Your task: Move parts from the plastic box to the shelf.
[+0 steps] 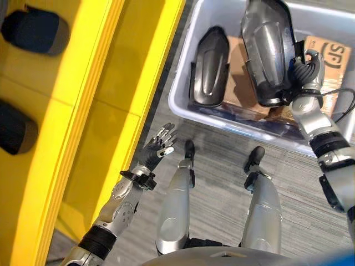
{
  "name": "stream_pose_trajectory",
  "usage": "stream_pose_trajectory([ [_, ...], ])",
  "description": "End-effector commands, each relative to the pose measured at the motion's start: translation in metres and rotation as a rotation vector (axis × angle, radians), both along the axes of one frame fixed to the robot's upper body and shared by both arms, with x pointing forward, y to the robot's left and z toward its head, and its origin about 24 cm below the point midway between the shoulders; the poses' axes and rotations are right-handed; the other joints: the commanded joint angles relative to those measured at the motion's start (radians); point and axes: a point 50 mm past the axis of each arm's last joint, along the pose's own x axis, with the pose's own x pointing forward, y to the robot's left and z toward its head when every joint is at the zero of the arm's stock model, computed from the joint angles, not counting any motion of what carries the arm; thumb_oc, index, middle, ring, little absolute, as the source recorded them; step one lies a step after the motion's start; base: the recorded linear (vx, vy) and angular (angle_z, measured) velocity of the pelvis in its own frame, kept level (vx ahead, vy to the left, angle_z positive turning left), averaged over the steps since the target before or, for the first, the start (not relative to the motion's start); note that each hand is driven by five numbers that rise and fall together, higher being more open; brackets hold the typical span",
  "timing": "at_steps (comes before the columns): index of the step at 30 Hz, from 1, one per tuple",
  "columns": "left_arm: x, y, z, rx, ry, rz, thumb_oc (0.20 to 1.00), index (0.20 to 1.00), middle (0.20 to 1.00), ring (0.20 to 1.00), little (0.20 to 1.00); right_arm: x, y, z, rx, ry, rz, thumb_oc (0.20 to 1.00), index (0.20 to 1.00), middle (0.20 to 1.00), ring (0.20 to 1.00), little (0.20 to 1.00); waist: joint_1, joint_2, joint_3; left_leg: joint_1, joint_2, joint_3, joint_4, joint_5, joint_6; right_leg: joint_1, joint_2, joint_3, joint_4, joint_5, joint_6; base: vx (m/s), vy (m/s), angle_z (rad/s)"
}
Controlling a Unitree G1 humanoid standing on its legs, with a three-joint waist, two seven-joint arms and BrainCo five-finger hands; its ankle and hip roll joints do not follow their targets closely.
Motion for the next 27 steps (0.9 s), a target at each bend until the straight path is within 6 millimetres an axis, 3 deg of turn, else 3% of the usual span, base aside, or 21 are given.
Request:
stream_pose_trajectory([
  [1, -0.003, 0.0, 0.009, -0.06, -0.08, -0.007, 1.0, 1.0, 1.0, 1.0, 1.0, -0.009, 0.002, 0.067, -0.081, -0.342, -0.035, 0.2, 0.2, 0.2, 0.2, 0.2, 0.022, 0.01, 0.058, 0.03, 0.024, 0.041, -0.054, 0.003, 0.021, 0.118, 0.014, -0.025, 0.063, -0.167, 0.016, 0.02, 0.057, -0.3],
  [7, -0.005, 0.004, 0.002, -0.078, -0.065, 0.013, 1.0, 1.0, 1.0, 1.0, 1.0, -0.021, 0.007, 0.073, -0.041, -0.459, -0.045, 0.2, 0.2, 0.2, 0.2, 0.2, 0.001, 0.0, 0.058, 0.19, 0.032, 0.061, -0.107, 0.004, 0.012, 0.271, 0.02, -0.024, -0.011, -0.154, 0.019, 0.02, 0.036, -0.17],
  [8, -0.004, 0.005, 0.001, -0.078, -0.064, 0.017, 1.0, 1.0, 1.0, 1.0, 1.0, -0.022, 0.006, 0.075, -0.015, -0.47, -0.035, 0.2, 0.2, 0.2, 0.2, 0.2, -0.001, -0.002, 0.058, 0.205, 0.039, 0.071, -0.119, 0.025, 0.017, 0.291, 0.026, -0.033, -0.033, -0.13, 0.01, -0.03, 0.008, -0.06],
  [14, -0.01, 0.01, -0.01, -0.084, -0.017, 0.044, 1.0, 1.0, 1.0, 1.0, 1.0, -0.021, 0.009, 0.064, 0.092, -0.376, 0.103, 0.2, 0.2, 0.2, 0.2, 0.2, -0.007, -0.018, 0.021, 0.326, 0.056, 0.084, -0.177, 0.046, 0.002, 0.426, 0.029, -0.051, -0.108, -0.116, 0.008, 0.06, 0.025, -0.07],
  [19, -0.021, 0.016, -0.027, -0.095, 0.055, 0.067, 1.0, 1.0, 1.0, 1.0, 1.0, -0.017, 0.02, 0.016, 0.325, -0.132, 0.358, 0.2, 0.2, 0.2, 0.2, 0.2, -0.008, -0.042, -0.061, 0.403, 0.078, 0.086, -0.245, 0.085, -0.015, 0.528, 0.035, -0.069, -0.182, -0.1, 0.012, 0.15, 0.047, 0.02],
  [21, -0.025, 0.019, -0.031, -0.089, 0.072, 0.081, 1.0, 1.0, 1.0, 1.0, 1.0, -0.019, 0.036, -0.009, 0.372, -0.012, 0.474, 0.2, 0.2, 0.2, 0.2, 0.2, -0.01, -0.052, -0.093, 0.423, 0.087, 0.087, -0.26, 0.098, -0.02, 0.558, 0.036, -0.074, -0.197, -0.095, 0.012, 0.17, 0.087, 0.02],
  [23, -0.035, 0.023, -0.046, -0.054, 0.155, 0.086, 1.0, 1.0, 1.0, 1.0, 1.0, -0.037, 0.075, -0.054, 0.468, 0.171, 0.696, 0.2, 0.2, 0.2, 0.2, 0.2, -0.019, -0.073, -0.151, 0.465, 0.092, 0.087, -0.266, 0.098, -0.018, 0.616, 0.039, -0.083, -0.222, -0.087, 0.015, 0.25, 0.169, 0.03],
  [24, -0.036, 0.023, -0.047, -0.057, 0.157, 0.084, 1.0, 1.0, 1.0, 1.0, 1.0, -0.038, 0.078, -0.056, 0.484, 0.182, 0.714, 0.2, 0.2, 0.2, 0.2, 0.2, -0.02, -0.074, -0.154, 0.467, 0.093, 0.088, -0.266, 0.097, -0.017, 0.618, 0.039, -0.083, -0.224, -0.087, 0.015, 0.16, 0.192, 0.01],
  [27, -0.045, 0.021, -0.055, -0.033, 0.175, 0.085, 1.0, 1.0, 1.0, 1.0, 1.0, -0.059, 0.108, -0.086, 0.559, 0.304, 0.89, 0.2, 0.2, 0.2, 0.2, 0.2, -0.026, -0.083, -0.191, 0.495, 0.09, 0.091, -0.282, 0.097, -0.015, 0.659, 0.036, -0.091, -0.255, -0.07, 0.028, 0.11, 0.226, -0.01],
])
